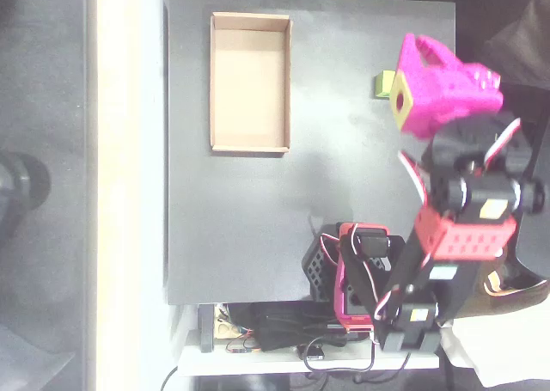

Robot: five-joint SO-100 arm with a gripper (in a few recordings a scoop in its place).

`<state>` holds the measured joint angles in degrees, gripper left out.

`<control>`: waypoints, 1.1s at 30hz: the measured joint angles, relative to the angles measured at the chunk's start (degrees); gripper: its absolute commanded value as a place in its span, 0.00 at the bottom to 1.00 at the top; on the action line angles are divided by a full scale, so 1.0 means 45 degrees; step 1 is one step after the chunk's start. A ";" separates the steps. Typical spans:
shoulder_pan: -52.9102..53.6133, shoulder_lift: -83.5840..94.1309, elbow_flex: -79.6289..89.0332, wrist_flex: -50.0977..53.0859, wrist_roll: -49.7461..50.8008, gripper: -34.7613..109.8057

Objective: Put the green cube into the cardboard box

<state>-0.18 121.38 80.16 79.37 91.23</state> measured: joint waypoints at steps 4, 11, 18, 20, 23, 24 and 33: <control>0.0195 -0.2031 -0.1016 0.0000 0.0000 0.26; 0.0918 -0.4492 -0.1230 0.0000 0.0000 0.26; 0.2090 -0.6914 -0.1230 0.0000 0.0000 0.26; 0.2559 -0.7383 -0.1230 0.0000 0.0000 0.26; 0.2832 -0.7910 -0.1230 0.0000 0.0000 0.26; 0.3008 -0.7949 -0.1230 0.0000 0.0000 0.26; 0.3496 -0.8418 -0.1309 0.0000 0.0000 0.28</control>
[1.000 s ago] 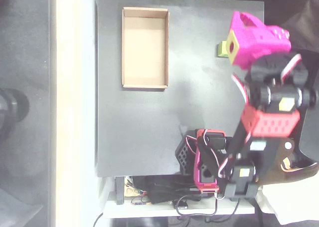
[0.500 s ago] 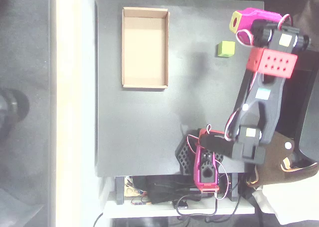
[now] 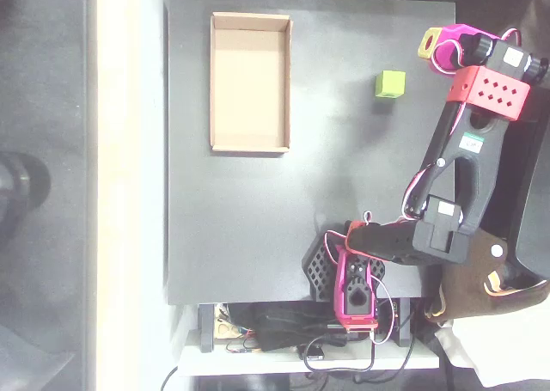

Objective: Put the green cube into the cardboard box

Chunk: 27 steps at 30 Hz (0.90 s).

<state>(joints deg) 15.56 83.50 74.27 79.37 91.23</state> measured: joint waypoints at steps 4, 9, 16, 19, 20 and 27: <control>-0.0098 0.0000 0.0000 0.0000 0.0000 0.34; -0.0176 -0.0195 0.0000 0.0000 0.0000 0.41; -0.0156 -0.1074 -0.0039 0.0000 0.0000 0.47; -0.0176 -0.1270 -0.0039 0.0000 0.0000 0.49; -0.0215 -0.1348 -0.0039 0.0000 0.0000 0.50; -0.1035 -0.1797 -0.0039 0.0000 0.0000 0.52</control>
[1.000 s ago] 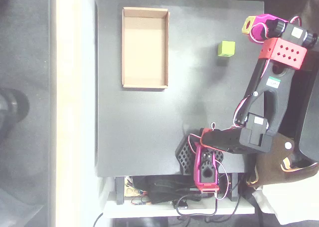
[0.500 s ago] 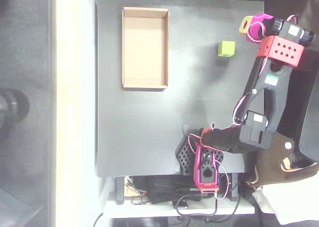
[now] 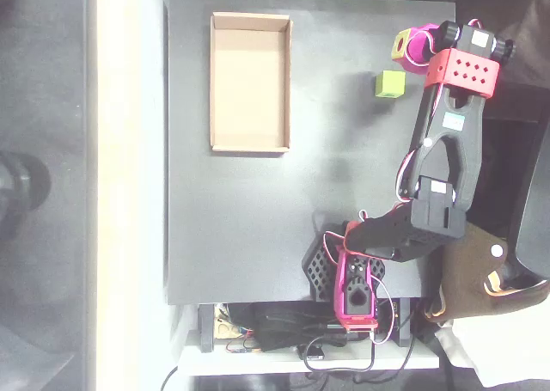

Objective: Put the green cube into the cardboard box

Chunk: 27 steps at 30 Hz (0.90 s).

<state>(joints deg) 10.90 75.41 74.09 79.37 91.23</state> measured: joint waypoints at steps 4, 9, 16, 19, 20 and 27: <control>-0.0703 0.0000 0.0000 0.0000 0.0000 0.51; -0.0742 -0.0977 0.0000 0.0000 0.0000 0.52; -0.0918 -0.1934 0.0000 0.0000 0.0000 0.52; -0.0820 -0.2402 0.0000 0.0000 0.0000 0.51; -0.0801 -0.2559 -0.0020 -0.0020 0.0000 0.51; -0.0820 -0.3223 -0.0039 -0.0020 0.0000 0.51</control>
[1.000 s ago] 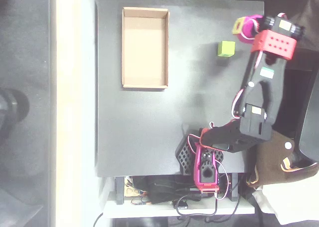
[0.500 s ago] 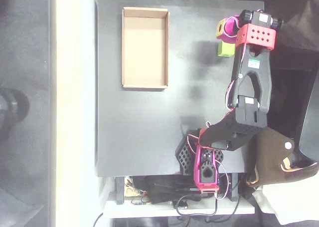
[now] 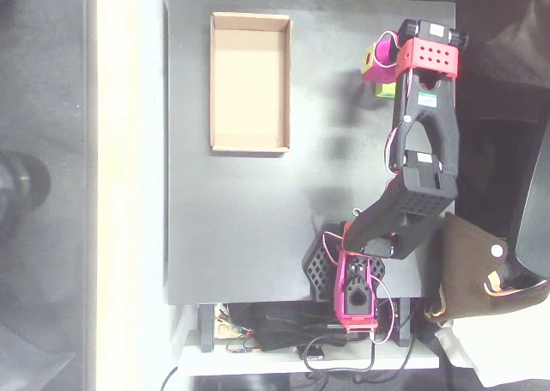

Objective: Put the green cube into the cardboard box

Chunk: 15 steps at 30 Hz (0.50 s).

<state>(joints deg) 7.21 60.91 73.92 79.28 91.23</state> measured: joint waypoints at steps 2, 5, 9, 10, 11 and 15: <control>-0.0020 -0.0117 -0.0020 -0.0020 0.0000 0.51; 0.0000 -0.0254 -0.0078 -0.0078 0.0000 0.51; 0.0020 -0.0371 -0.0117 -0.0078 0.0000 0.51; 0.0039 -0.0391 -0.0156 -0.0039 0.0000 0.51; 0.0039 -0.0410 -0.0176 -0.0020 0.0000 0.51; 0.0039 -0.0410 -0.0176 -0.0020 0.0000 0.51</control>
<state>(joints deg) 7.38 59.06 73.12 79.19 91.23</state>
